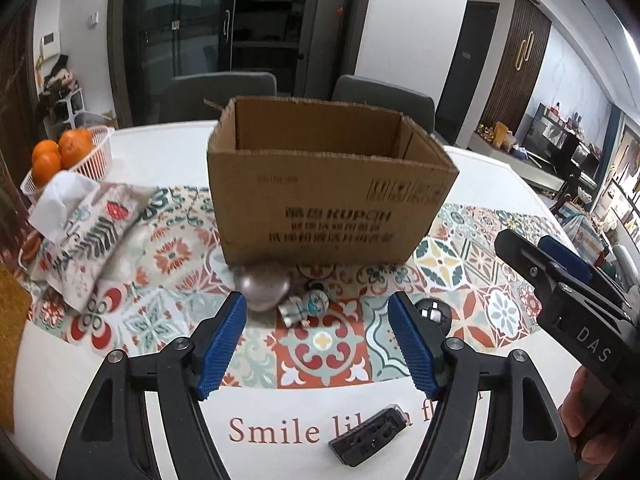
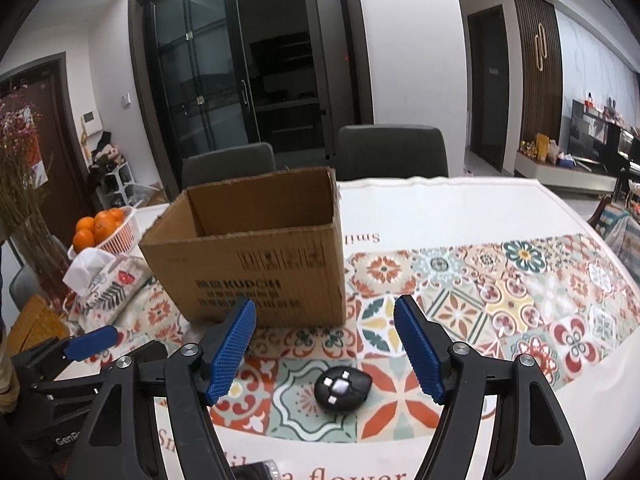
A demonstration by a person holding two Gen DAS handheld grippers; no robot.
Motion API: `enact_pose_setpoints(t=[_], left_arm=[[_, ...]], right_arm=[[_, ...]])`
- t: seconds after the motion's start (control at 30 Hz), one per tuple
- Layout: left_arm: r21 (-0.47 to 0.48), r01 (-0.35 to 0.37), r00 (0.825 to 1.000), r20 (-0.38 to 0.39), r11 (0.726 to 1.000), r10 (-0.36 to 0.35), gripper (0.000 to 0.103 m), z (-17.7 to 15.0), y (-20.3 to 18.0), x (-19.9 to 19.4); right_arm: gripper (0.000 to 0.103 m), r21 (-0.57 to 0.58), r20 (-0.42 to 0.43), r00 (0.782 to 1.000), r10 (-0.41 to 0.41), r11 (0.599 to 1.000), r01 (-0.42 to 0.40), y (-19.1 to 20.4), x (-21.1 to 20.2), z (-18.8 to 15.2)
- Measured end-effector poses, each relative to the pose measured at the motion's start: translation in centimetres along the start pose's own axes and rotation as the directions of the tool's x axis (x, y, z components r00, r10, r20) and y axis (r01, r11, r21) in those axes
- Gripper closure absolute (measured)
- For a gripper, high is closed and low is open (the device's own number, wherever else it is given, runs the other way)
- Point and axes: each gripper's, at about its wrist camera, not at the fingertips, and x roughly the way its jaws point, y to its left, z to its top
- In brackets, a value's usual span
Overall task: Organize rigid objects
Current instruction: 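Open both tools and withdraw them from the box toward the table items, then grasp the white astronaut figurine with the left tool while the right tool grasps the black mouse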
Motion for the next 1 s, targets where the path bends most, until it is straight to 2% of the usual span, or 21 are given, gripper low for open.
enact_pose_setpoints(t=[0.27, 0.73, 1.0], left_arm=[[0.002, -0.009, 0.999, -0.053, 1.000, 0.009, 0.031, -1.2, 0.0, 2.3], [-0.020, -0.010, 0.995, -0.100, 1.000, 0.008, 0.031, -2.3, 1.2, 5.8], [-0.015, -0.031, 0.994, -0.107, 0.999, 0.030, 0.031, -2.7, 1.0, 7.7]], right_arm=[[0.031, 0.012, -0.055, 0.998, -0.016, 1.000, 0.016, -0.7, 1.6, -1.8], [0.031, 0.047, -0.107, 0.992, -0.060, 0.997, 0.066, -1.0, 4.0, -4.6], [0.031, 0.073, -0.169, 0.985, -0.039, 0.996, 0.052, -1.4, 5.9, -6.2]])
